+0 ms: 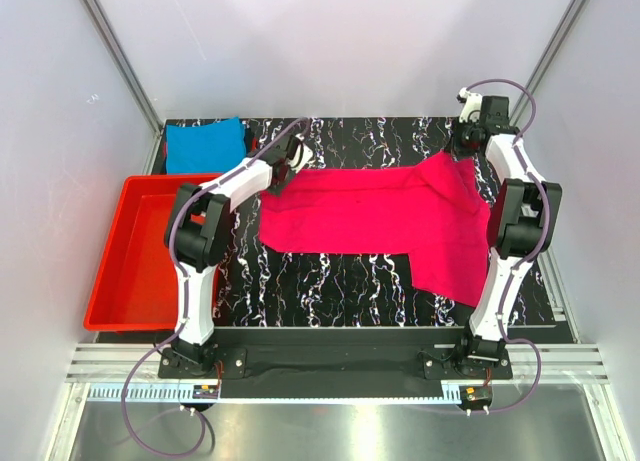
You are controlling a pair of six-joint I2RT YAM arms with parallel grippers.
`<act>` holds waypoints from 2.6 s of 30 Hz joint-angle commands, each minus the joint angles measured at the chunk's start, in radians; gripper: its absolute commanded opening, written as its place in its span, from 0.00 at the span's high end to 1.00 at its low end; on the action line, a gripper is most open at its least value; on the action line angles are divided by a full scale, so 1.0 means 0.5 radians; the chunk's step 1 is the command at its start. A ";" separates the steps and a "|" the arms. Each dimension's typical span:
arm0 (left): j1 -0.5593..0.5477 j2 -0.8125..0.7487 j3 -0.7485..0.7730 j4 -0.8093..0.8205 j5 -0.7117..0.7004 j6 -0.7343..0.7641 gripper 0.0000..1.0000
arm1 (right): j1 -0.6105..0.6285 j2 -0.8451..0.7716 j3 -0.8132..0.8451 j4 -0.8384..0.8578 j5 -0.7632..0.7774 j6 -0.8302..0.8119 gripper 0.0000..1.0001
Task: Fold and stack the t-shirts
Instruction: Fold the tshirt
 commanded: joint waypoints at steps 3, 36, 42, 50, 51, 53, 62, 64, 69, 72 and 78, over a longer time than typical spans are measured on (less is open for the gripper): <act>0.034 -0.033 0.176 0.185 -0.225 -0.036 1.00 | 0.013 -0.231 -0.003 0.202 0.122 -0.070 1.00; 0.160 0.678 1.179 0.940 -0.722 0.243 1.00 | 0.053 0.032 0.028 1.251 0.198 -0.481 1.00; 0.160 0.663 1.121 0.925 -0.630 0.255 1.00 | 0.053 0.066 0.046 1.260 0.202 -0.521 1.00; 0.166 0.504 0.937 0.631 -0.305 0.212 1.00 | 0.053 -0.014 -0.052 1.160 0.131 -0.674 1.00; 0.163 0.497 0.940 0.585 -0.275 0.221 1.00 | 0.050 -0.014 -0.049 1.135 0.131 -0.695 1.00; 0.163 0.473 0.897 0.529 -0.231 0.240 1.00 | 0.050 -0.026 -0.055 1.104 0.143 -0.742 1.00; 0.166 0.313 0.652 0.459 -0.191 0.255 1.00 | 0.050 -0.164 -0.193 1.067 0.097 -0.723 1.00; 0.166 0.307 0.639 0.410 -0.182 0.264 1.00 | 0.050 -0.191 -0.229 1.046 0.106 -0.723 1.00; 0.163 0.267 0.572 0.330 -0.155 0.292 1.00 | 0.050 -0.281 -0.404 1.043 0.143 -0.739 1.00; 0.157 0.234 0.492 0.321 -0.127 0.295 1.00 | 0.050 -0.308 -0.475 1.021 0.137 -0.723 1.00; 0.133 0.215 0.413 0.268 -0.078 0.292 1.00 | 0.050 -0.357 -0.644 1.018 0.119 -0.683 1.00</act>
